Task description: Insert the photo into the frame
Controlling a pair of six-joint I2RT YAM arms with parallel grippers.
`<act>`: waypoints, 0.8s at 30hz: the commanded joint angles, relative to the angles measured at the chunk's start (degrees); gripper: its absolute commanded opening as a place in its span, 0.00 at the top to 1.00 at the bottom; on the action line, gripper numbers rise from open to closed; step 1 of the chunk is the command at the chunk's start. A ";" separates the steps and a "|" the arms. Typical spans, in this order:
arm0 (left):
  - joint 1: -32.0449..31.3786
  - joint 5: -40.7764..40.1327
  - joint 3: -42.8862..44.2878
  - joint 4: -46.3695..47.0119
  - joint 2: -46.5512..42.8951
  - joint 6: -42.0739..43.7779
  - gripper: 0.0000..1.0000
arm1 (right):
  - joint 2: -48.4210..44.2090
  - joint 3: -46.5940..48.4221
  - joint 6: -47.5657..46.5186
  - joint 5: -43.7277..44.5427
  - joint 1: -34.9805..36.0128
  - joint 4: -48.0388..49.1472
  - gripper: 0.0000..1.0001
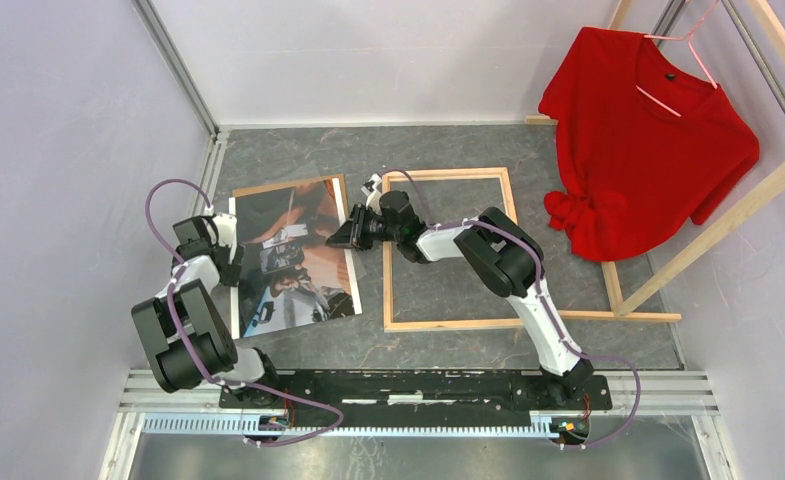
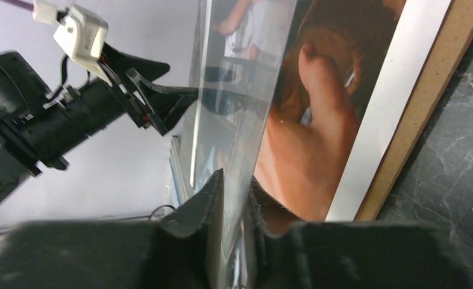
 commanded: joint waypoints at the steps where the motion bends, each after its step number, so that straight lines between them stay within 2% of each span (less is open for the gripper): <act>1: -0.26 1.09 1.28 -3.92 1.43 1.69 0.04 | -5.22 -1.06 -4.53 -3.29 -0.49 -1.11 0.84; 4: -0.22 1.65 3.91 -6.93 0.54 1.13 0.03 | -11.49 -7.63 -5.85 -1.52 -2.09 -0.57 1.00; 8: -0.38 3.35 10.23 -13.24 -1.04 0.10 0.01 | -20.45 -17.42 -6.43 -2.50 -5.56 0.53 1.00; 13: -3.94 2.89 15.64 -17.69 -4.27 -0.25 0.00 | -33.60 -29.57 -11.50 -3.39 -10.65 -5.74 1.00; 16: -10.51 1.95 18.79 -20.45 -5.32 -2.85 0.00 | -42.58 -34.81 -18.45 -1.55 -14.66 -16.48 1.00; 19: -20.27 0.78 20.79 -21.01 -4.67 -7.44 0.00 | -52.35 -40.77 -21.87 -1.00 -19.85 -22.12 1.00; 24: -35.01 4.75 28.39 -22.15 3.51 -18.79 0.00 | -69.39 -43.69 -27.92 4.87 -28.51 -36.24 1.00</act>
